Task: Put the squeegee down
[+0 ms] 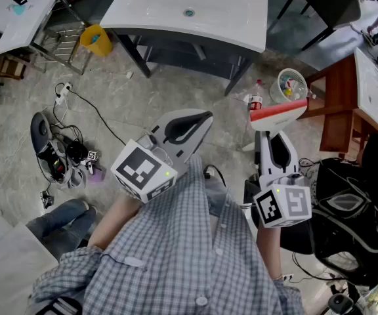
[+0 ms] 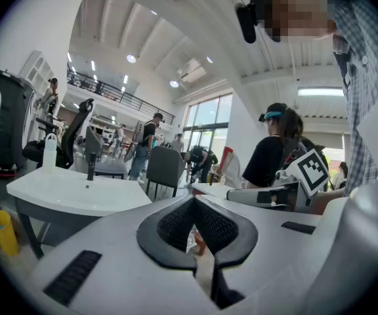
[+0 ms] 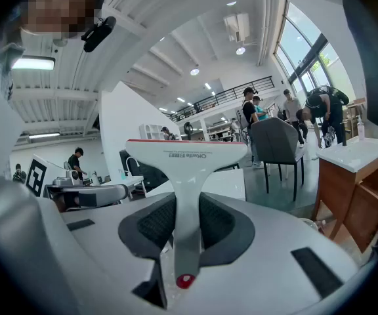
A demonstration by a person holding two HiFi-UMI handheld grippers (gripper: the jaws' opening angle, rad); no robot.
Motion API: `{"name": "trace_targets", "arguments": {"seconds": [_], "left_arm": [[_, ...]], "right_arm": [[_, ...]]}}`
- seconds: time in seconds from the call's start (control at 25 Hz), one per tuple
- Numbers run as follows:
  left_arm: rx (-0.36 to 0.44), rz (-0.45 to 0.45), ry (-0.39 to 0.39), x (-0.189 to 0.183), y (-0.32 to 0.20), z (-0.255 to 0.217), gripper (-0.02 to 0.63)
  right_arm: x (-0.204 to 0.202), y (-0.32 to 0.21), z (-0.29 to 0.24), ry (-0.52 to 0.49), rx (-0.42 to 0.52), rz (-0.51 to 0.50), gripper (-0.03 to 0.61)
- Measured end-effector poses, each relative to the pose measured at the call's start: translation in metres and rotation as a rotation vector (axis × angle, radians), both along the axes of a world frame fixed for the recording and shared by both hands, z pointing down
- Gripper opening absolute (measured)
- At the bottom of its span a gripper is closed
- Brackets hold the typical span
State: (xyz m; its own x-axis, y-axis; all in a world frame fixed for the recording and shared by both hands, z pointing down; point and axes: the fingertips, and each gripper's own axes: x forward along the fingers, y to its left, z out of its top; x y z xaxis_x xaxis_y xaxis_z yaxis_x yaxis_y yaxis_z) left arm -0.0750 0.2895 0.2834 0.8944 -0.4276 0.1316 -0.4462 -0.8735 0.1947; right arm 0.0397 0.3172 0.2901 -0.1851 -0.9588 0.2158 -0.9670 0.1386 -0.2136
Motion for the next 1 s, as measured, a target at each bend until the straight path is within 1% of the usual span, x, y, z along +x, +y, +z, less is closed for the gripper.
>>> {"name": "trace_targets", "arguments": {"seconds": [0.52,0.76,1.0], "left_arm": [[-0.007,0.015,0.006,-0.005,-0.002,0.002,0.006],[-0.005,0.041,0.011,-0.006,-0.005,0.000,0.006],[0.004,0.070,0.016,-0.012,-0.005,0.002,0.006]], "right_arm": [[-0.003,0.001,0.003,-0.003,-0.005,0.023,0.083],[0.000,0.002,0.002,-0.016,-0.009,0.069,0.083],[-0.008,0.009,0.007,-0.013,-0.007,0.105,0.083]]}}
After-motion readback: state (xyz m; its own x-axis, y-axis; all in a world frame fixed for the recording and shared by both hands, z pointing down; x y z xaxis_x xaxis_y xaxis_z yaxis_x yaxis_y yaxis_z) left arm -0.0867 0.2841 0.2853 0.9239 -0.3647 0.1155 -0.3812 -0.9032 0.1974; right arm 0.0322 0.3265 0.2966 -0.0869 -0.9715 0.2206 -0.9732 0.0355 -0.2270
